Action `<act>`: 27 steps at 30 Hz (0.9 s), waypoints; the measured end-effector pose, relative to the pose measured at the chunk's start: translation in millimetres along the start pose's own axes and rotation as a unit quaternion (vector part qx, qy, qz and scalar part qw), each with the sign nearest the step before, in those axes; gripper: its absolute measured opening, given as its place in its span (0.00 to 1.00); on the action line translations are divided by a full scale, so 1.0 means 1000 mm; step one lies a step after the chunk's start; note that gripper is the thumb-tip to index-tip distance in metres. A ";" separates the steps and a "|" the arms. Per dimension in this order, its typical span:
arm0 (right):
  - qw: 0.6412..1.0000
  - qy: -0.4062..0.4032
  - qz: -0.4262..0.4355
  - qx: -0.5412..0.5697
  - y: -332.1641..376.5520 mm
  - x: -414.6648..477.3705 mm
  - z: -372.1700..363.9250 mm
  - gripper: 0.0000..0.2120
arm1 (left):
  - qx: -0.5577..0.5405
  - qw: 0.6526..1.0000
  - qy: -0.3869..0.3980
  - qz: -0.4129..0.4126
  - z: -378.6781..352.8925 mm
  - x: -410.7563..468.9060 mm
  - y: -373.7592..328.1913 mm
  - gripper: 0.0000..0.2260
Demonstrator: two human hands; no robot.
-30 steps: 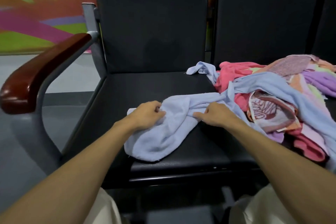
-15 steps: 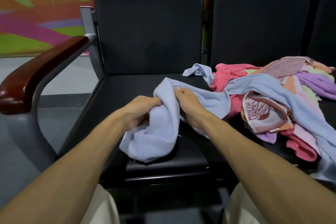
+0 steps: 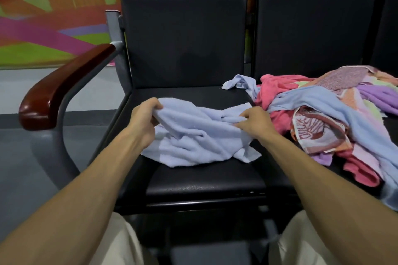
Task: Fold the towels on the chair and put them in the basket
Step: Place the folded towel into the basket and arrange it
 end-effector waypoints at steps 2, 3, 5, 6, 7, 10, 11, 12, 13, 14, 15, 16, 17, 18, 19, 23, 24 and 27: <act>0.999 -0.021 -0.013 0.024 -0.008 0.001 0.006 0.18 | -0.019 0.998 0.058 -0.010 -0.012 -0.002 -0.002 0.10; 0.994 -0.037 -0.044 0.096 -0.013 0.001 0.011 0.17 | -0.044 0.996 0.078 -0.007 -0.017 -0.003 -0.002 0.11; 0.939 -0.048 -0.127 0.316 -0.024 0.000 0.011 0.12 | -0.087 0.990 0.109 0.016 -0.023 -0.006 -0.003 0.09; 0.889 -0.040 -0.157 0.429 -0.025 0.000 0.008 0.13 | -0.085 0.989 0.117 0.030 -0.023 -0.007 -0.002 0.10; 0.840 -0.029 -0.163 0.517 -0.022 0.001 0.007 0.15 | -0.064 0.989 0.124 0.047 -0.022 -0.006 0.001 0.11; 0.728 -0.012 -0.155 0.668 -0.014 -0.001 0.009 0.15 | 0.002 0.980 0.171 0.105 -0.021 -0.006 0.014 0.11; 0.711 -0.002 -0.156 0.686 -0.011 -0.003 0.008 0.13 | 0.034 0.976 0.180 0.118 -0.021 -0.007 0.017 0.08; 0.705 0.010 -0.157 0.692 -0.007 -0.005 0.007 0.13 | 0.065 0.973 0.178 0.133 -0.020 -0.007 0.021 0.09; 0.708 0.019 -0.158 0.688 -0.005 -0.007 0.005 0.14 | 0.131 0.969 0.160 0.135 -0.017 -0.007 0.023 0.11; 0.710 0.024 -0.158 0.685 -0.004 -0.008 0.003 0.16 | 0.242 0.954 0.137 0.114 -0.012 -0.005 0.024 0.11; 0.716 0.022 -0.157 0.680 -0.005 -0.007 0.002 0.18 | 0.403 0.904 0.117 0.075 -0.007 -0.004 0.021 0.12; 0.721 0.015 -0.157 0.674 -0.005 -0.007 0.002 0.19 | 0.558 0.822 0.107 0.037 -0.006 -0.004 0.018 0.13; 0.731 0.000 -0.159 0.663 -0.008 -0.005 0.003 0.20 | 0.665 0.739 0.110 0.010 -0.008 -0.006 0.017 0.18; 0.740 -0.014 -0.160 0.654 -0.012 -0.004 0.006 0.19 | 0.725 0.678 0.118 0.013 -0.006 -0.007 0.019 0.23; 0.753 -0.037 -0.158 0.637 -0.018 -0.004 0.010 0.18 | 0.752 0.646 0.127 0.019 -0.005 -0.009 0.018 0.26; 0.785 -0.108 -0.109 0.600 -0.025 -0.005 0.028 0.09 | 0.696 0.700 0.160 0.019 -0.002 -0.011 0.011 0.19; 0.813 -0.133 -0.087 0.560 -0.024 -0.006 0.034 0.07 | 0.638 0.754 0.156 -0.011 -0.005 -0.008 0.009 0.17; 0.918 -0.167 -0.043 0.356 -0.017 -0.005 0.041 0.08 | 0.412 0.894 0.108 -0.140 -0.016 -0.006 -0.009 0.12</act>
Point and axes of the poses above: each hand's wrist, its own x-axis towards the middle knuckle, its own z-axis out of the back of the hand, y = z × x, the point moved 8 cm from there along x, towards the middle knuckle, and after that the axes turned 9 degrees about x, right-handed, at the moved point
